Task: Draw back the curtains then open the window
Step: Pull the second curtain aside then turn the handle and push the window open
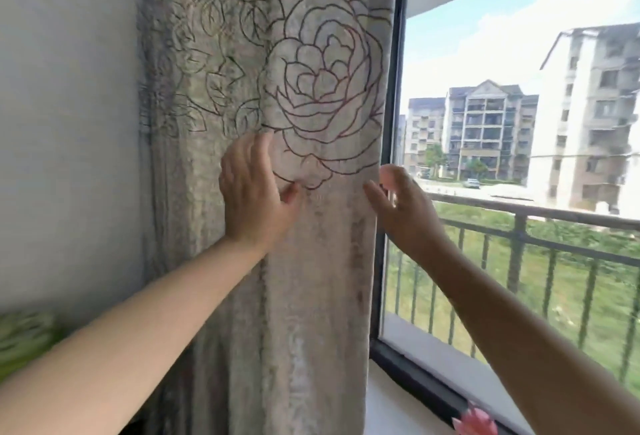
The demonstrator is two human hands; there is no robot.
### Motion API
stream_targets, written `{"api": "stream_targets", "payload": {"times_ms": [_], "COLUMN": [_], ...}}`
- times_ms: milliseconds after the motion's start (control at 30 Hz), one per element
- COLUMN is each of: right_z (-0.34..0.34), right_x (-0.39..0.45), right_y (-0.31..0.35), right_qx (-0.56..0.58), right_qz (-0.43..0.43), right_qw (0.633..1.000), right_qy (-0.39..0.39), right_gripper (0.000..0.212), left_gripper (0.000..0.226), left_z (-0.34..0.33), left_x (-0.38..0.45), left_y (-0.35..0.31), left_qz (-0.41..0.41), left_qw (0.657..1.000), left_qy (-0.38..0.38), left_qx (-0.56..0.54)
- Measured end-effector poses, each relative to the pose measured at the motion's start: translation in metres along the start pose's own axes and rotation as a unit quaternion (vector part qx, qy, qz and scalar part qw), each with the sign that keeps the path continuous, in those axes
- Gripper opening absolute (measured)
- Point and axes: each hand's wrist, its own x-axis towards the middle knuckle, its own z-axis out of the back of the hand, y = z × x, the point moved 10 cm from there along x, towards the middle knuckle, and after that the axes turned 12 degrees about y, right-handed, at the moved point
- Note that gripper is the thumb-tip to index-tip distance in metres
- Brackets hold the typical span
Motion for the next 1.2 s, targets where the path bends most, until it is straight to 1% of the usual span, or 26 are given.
{"api": "stream_targets", "payload": {"times_ms": [33,67,100,133,167,233,300,367,433,533,567,633,700,733,767,800,867,967,1067,1200], "right_z": [-0.012,-0.023,-0.033,-0.043,-0.050,-0.069,-0.098,-0.133,-0.164,-0.205,-0.216,-0.240,-0.261,-0.270,-0.283,-0.284,-0.303,-0.331,-0.362,-0.404], "right_x": [0.015,0.030,0.044,0.057,0.067,0.089,0.111,0.133,0.155,0.188,0.196,0.219,0.241,0.250,0.265,0.270,0.293,0.320,0.345,0.380], "right_y": [0.002,0.003,0.000,-0.005,-0.014,-0.032,-0.046,-0.052,-0.050,-0.039,-0.036,-0.030,-0.027,-0.026,-0.024,-0.027,-0.024,-0.020,-0.019,-0.019], "right_qx": [0.037,0.072,0.099,0.111,0.112,0.139,0.191,0.236,0.237,0.230,0.218,0.190,0.162,0.153,0.144,0.137,0.132,0.140,0.146,0.143], "right_qz": [0.013,0.018,0.019,0.007,-0.011,-0.039,-0.069,-0.087,-0.079,-0.038,-0.027,-0.007,-0.001,-0.005,-0.007,-0.010,-0.010,-0.019,-0.019,-0.026], "right_qw": [0.999,0.997,0.995,0.994,0.993,0.988,0.978,0.968,0.968,0.972,0.975,0.980,0.984,0.985,0.985,0.985,0.984,0.981,0.981,0.980], "right_qy": [-0.001,-0.005,-0.012,-0.019,-0.029,-0.046,-0.039,-0.010,-0.008,-0.028,-0.036,-0.052,-0.072,-0.083,-0.097,-0.109,-0.122,-0.131,-0.126,-0.133], "right_gripper": [0.024,0.023,0.027,0.033,0.038,0.038,0.031,0.024,0.031,0.027,0.026,0.025,0.023,0.027,0.030,0.031,0.030,0.030,0.023,0.021], "left_gripper": [0.071,0.072,0.066,0.055,0.044,0.031,0.029,0.027,0.025,0.019,0.020,0.021,0.021,0.023,0.024,0.024,0.026,0.028,0.026,0.025], "left_z": [-0.006,-0.017,-0.028,-0.038,-0.043,-0.044,-0.042,-0.042,-0.048,-0.060,-0.061,-0.057,-0.050,-0.048,-0.047,-0.050,-0.055,-0.059,-0.065,-0.073], "left_x": [0.009,0.020,0.028,0.036,0.040,0.050,0.058,0.062,0.069,0.084,0.087,0.099,0.111,0.115,0.124,0.126,0.138,0.155,0.169,0.190], "left_y": [0.017,0.036,0.053,0.067,0.076,0.095,0.115,0.136,0.164,0.204,0.215,0.240,0.263,0.272,0.288,0.289,0.316,0.357,0.388,0.436], "left_qz": [0.031,0.058,0.084,0.100,0.105,0.103,0.121,0.144,0.161,0.166,0.169,0.159,0.128,0.107,0.077,0.047,0.011,-0.005,-0.030,-0.036], "left_qw": [0.997,0.989,0.978,0.970,0.969,0.983,0.992,0.990,0.987,0.980,0.977,0.979,0.988,0.992,0.997,0.999,0.996,0.996,0.995,0.994], "left_qy": [0.016,0.043,0.072,0.094,0.103,0.069,0.021,0.001,0.010,0.033,0.028,0.002,-0.019,-0.021,-0.017,-0.005,0.009,0.003,-0.012,-0.015], "left_qx": [-0.067,-0.130,-0.179,-0.202,-0.198,-0.136,-0.039,0.006,-0.011,-0.107,-0.128,-0.127,-0.086,-0.062,-0.025,0.020,0.085,0.092,0.095,0.099]}}
